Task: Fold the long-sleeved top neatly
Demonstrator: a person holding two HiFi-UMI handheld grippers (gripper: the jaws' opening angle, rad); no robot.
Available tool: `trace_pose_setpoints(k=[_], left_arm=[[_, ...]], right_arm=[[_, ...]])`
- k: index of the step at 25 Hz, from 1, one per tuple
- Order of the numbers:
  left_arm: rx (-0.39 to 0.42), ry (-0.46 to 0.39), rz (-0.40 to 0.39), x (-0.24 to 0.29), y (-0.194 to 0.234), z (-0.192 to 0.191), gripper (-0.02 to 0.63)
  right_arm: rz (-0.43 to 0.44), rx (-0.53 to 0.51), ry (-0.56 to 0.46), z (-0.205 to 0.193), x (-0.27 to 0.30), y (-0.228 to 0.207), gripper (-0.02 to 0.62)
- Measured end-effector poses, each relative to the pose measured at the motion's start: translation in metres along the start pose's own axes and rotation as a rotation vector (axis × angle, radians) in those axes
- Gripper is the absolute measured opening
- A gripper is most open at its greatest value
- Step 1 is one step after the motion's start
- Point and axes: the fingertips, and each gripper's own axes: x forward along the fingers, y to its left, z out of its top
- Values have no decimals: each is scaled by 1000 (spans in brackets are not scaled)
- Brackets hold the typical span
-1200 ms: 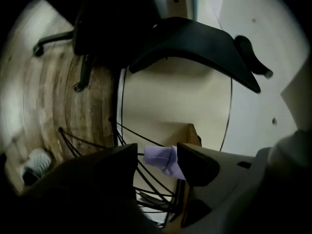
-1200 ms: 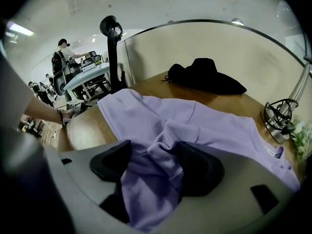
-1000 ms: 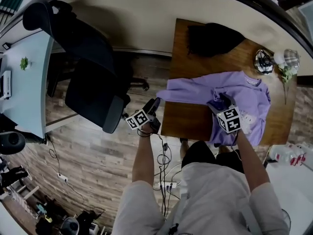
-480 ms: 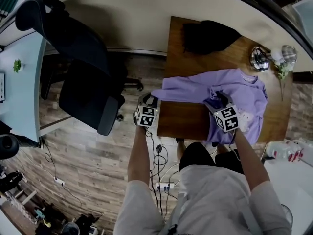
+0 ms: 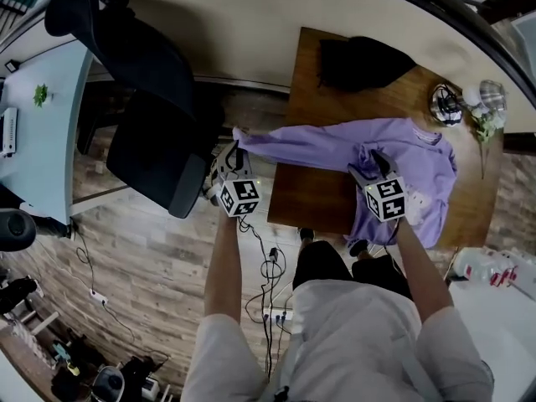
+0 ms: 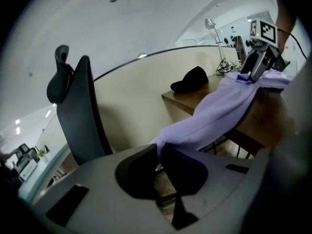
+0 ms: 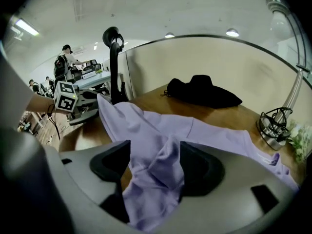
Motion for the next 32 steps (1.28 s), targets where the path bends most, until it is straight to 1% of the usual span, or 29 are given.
trace_pose_setpoints(k=[4, 7, 10, 12, 14, 15, 17, 21, 23, 25, 26, 27, 30, 32], left_arm=[[171, -91, 76, -21, 17, 58, 41], [290, -144, 108, -35, 14, 98, 41], [378, -189, 101, -52, 2, 139, 41], [419, -205, 85, -63, -4, 159, 41], [436, -219, 64, -71, -12, 178, 41], [447, -229, 57, -76, -17, 188, 41], [494, -259, 45, -85, -31, 210, 41], [626, -334, 46, -106, -62, 256, 41], [683, -364, 60, -114, -74, 273, 41], [728, -395, 56, -119, -83, 289, 42], [752, -409, 50, -122, -88, 296, 41], [777, -419, 47, -125, -93, 302, 41], [852, -443, 37, -134, -111, 319, 43], [918, -458, 29, -140, -123, 330, 42]], right_arm=[[58, -49, -106, 41, -12, 30, 321], [143, -66, -196, 80, -22, 62, 298], [227, -30, -288, 123, -37, 87, 295], [244, -60, -336, 148, -46, 101, 293], [255, -114, -360, 162, -53, 115, 288], [264, -133, -365, 166, -57, 121, 284], [289, -149, -384, 172, -68, 129, 258], [345, -121, -431, 180, -99, 127, 215], [354, -123, -450, 181, -113, 120, 206], [346, -134, -468, 182, -125, 109, 197], [339, -140, -474, 182, -131, 103, 158], [337, -143, -479, 181, -136, 96, 146], [358, -128, -489, 177, -154, 82, 149], [357, -143, -495, 175, -163, 76, 147]])
